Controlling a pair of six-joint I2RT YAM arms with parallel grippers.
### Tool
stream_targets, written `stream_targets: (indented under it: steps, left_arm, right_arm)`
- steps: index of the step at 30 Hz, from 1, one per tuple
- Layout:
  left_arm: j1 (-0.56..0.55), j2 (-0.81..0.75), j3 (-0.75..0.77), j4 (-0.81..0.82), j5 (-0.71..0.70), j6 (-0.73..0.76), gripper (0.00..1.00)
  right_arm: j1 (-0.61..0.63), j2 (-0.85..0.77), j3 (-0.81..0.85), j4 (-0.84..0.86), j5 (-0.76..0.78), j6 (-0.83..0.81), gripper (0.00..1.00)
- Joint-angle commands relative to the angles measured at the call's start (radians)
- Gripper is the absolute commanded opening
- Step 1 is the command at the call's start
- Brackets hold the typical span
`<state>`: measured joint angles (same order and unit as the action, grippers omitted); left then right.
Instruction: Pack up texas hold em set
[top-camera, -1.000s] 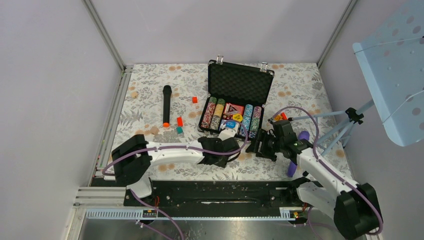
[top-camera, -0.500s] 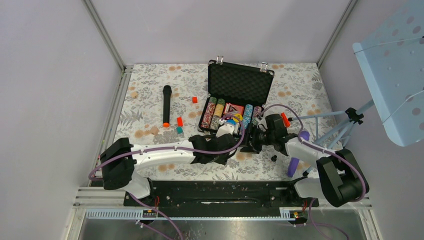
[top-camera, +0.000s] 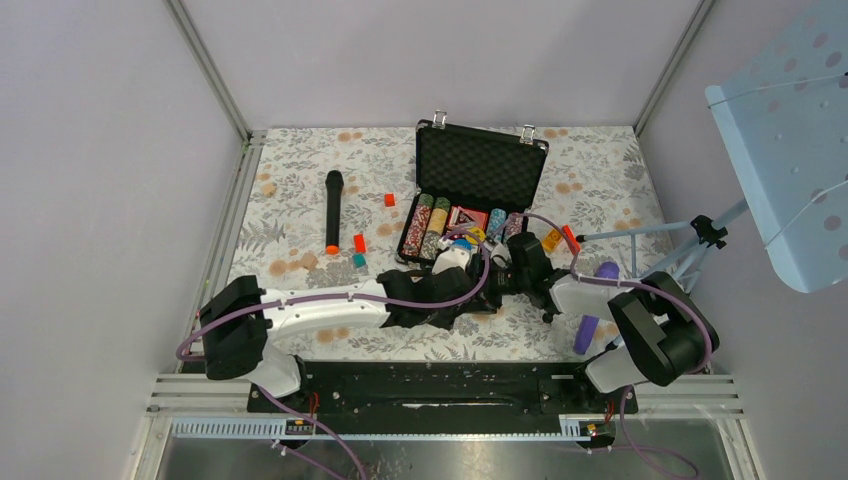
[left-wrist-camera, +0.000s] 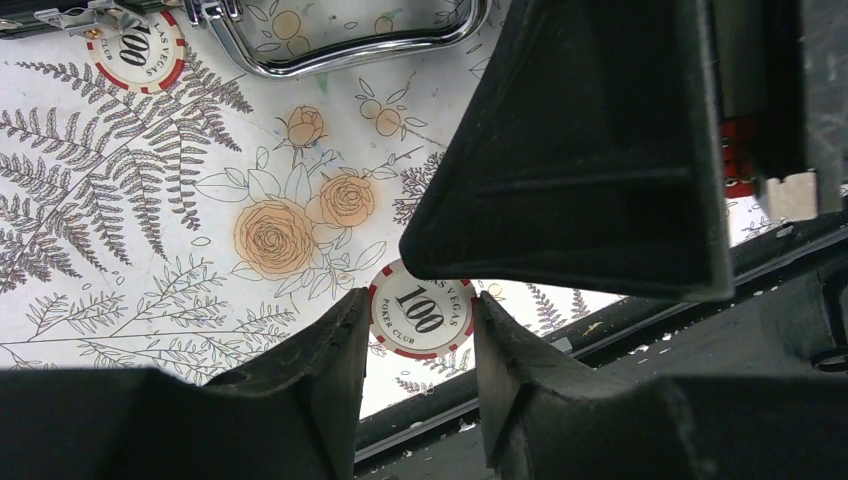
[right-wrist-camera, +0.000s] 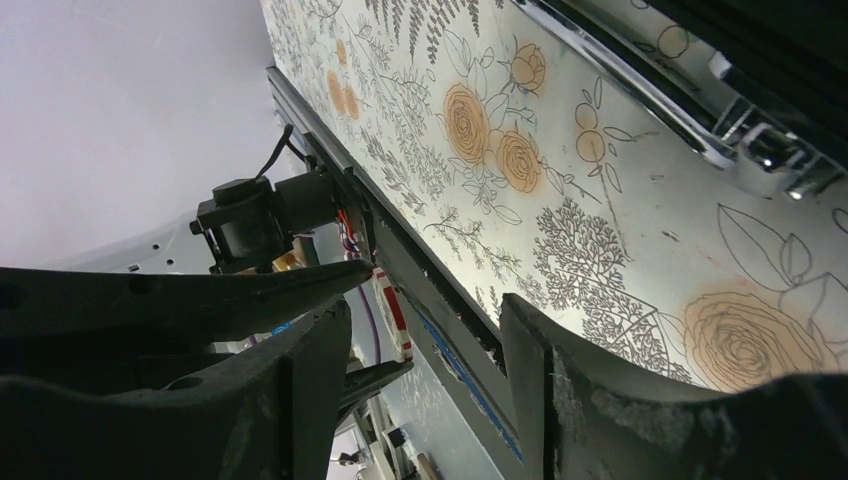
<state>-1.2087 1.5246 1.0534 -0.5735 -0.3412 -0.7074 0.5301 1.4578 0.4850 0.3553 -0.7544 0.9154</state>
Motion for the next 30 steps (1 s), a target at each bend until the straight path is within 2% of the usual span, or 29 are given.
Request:
stream_targets:
  steps: [1, 9, 14, 30]
  left_arm:
    - [0.000, -0.053, 0.026, 0.035, -0.003, 0.008, 0.28]
    - [0.000, -0.056, 0.025, 0.039, -0.003, 0.006, 0.28]
    - [0.000, -0.056, 0.023, 0.038, -0.005, 0.008, 0.28]
    - [0.000, -0.059, 0.015, 0.041, -0.007, 0.005, 0.28]
  right_arm:
    - [0.023, 0.027, 0.026, 0.095, -0.047, 0.036, 0.63]
    - [0.034, 0.071, 0.029, 0.166, -0.072, 0.074, 0.60]
    - [0.043, 0.097, 0.026, 0.237, -0.090, 0.114, 0.54]
    - [0.056, 0.121, 0.017, 0.277, -0.108, 0.125, 0.35]
